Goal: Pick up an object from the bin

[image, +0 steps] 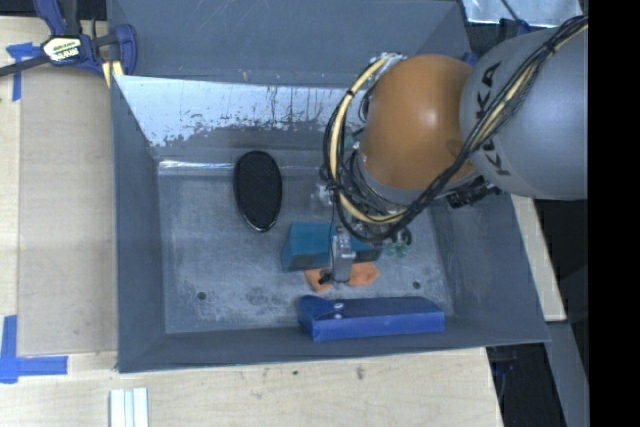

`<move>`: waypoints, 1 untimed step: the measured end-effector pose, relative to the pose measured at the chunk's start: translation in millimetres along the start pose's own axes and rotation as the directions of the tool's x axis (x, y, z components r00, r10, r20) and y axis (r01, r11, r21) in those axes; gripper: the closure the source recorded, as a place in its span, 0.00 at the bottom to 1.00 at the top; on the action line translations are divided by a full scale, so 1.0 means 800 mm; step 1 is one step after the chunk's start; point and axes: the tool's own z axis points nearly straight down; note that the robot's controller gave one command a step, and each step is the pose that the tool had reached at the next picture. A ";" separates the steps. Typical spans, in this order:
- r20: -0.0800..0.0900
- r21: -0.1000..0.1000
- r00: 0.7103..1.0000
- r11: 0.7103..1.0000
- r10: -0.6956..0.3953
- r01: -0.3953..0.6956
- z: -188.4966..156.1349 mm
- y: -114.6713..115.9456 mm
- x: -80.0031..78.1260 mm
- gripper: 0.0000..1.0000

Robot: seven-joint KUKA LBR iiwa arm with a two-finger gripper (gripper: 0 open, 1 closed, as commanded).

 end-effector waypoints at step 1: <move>0.008 -0.001 1.000 1.000 0.001 -0.001 -0.006 0.000 -0.002 0.00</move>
Offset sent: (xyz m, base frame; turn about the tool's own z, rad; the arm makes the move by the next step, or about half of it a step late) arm 0.0133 0.0008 -0.0627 0.1043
